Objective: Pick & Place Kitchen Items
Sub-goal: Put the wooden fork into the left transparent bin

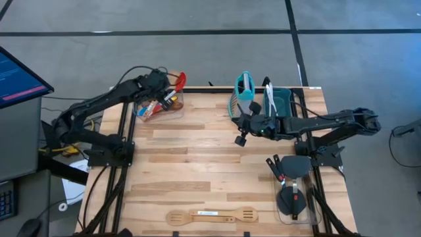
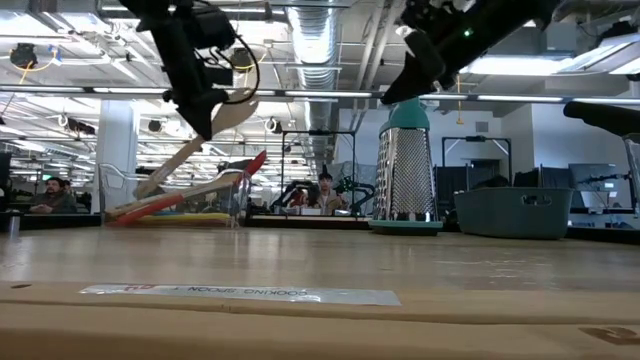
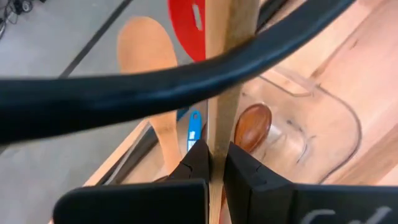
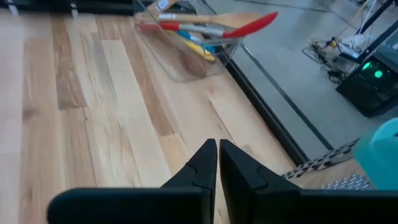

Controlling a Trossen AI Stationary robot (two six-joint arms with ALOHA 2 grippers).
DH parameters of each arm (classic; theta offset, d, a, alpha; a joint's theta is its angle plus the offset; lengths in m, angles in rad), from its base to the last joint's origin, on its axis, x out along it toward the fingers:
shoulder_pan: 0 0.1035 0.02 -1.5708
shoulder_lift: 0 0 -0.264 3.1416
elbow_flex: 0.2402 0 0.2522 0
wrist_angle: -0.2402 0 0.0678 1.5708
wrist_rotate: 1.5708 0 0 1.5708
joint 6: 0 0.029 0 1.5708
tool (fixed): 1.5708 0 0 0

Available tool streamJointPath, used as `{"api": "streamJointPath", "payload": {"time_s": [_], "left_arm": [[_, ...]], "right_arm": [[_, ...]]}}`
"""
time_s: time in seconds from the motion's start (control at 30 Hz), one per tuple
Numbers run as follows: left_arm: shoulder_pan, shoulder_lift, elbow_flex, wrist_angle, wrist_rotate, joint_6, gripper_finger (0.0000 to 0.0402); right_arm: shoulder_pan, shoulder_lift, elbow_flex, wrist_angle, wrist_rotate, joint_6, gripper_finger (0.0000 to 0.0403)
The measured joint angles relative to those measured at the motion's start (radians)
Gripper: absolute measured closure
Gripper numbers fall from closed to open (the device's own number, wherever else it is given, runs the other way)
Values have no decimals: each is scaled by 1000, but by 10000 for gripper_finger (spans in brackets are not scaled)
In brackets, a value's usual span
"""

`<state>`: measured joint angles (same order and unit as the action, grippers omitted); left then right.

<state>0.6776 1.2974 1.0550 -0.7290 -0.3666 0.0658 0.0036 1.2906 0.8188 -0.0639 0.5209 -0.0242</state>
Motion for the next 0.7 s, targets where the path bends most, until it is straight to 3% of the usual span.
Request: {"api": "streamJointPath", "payload": {"time_s": [0.7], "left_arm": [[4, 229, 1, 48, 80, 5, 387]], "right_arm": [[2, 18, 0, -6, 0, 17, 386]]}}
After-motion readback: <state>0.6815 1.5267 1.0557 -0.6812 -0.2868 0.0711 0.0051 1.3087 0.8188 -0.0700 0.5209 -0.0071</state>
